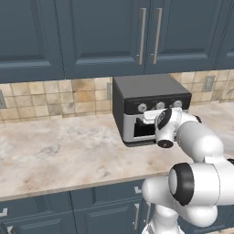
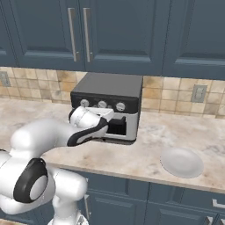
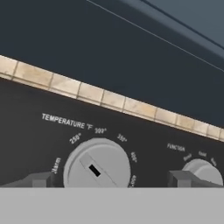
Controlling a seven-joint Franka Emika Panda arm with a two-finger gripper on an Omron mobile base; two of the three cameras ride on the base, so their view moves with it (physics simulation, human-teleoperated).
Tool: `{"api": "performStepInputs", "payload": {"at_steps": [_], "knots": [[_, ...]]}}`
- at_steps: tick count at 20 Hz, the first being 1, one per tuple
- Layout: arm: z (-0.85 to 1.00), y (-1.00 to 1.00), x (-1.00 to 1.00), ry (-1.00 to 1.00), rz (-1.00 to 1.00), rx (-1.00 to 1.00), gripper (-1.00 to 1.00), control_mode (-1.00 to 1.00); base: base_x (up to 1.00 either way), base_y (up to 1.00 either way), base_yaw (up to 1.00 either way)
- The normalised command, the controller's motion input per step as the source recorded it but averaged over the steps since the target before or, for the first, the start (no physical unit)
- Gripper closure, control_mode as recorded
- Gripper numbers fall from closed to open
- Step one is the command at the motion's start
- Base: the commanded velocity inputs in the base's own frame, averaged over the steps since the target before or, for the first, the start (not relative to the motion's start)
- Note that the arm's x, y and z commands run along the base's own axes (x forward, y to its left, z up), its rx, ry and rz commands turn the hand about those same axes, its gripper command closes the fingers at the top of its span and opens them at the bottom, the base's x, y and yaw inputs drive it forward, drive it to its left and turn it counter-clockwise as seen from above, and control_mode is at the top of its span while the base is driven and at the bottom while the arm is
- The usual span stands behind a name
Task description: Pull the toaster oven rack outwards. Pick up the baguette from the plate and place it on the toaster oven rack. Close the toaster oven door fully and set the temperature to the lowest setting.
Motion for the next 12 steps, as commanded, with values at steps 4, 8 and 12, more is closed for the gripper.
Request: {"api": "performStepInputs", "payload": {"at_steps": [4, 8, 12], "knots": [[-0.05, -0.14, 0.29, 0.06, 0.05, -0.06, -1.00, -1.00, 0.00, 0.00, 0.00], [-0.07, -0.10, 0.40, 0.07, 0.10, -0.06, -1.00, -1.00, 0.00, 0.00, 0.00], [-0.03, -0.11, 0.44, 0.03, 0.12, -0.04, -1.00, -1.00, 0.00, 0.00, 0.00]]}}
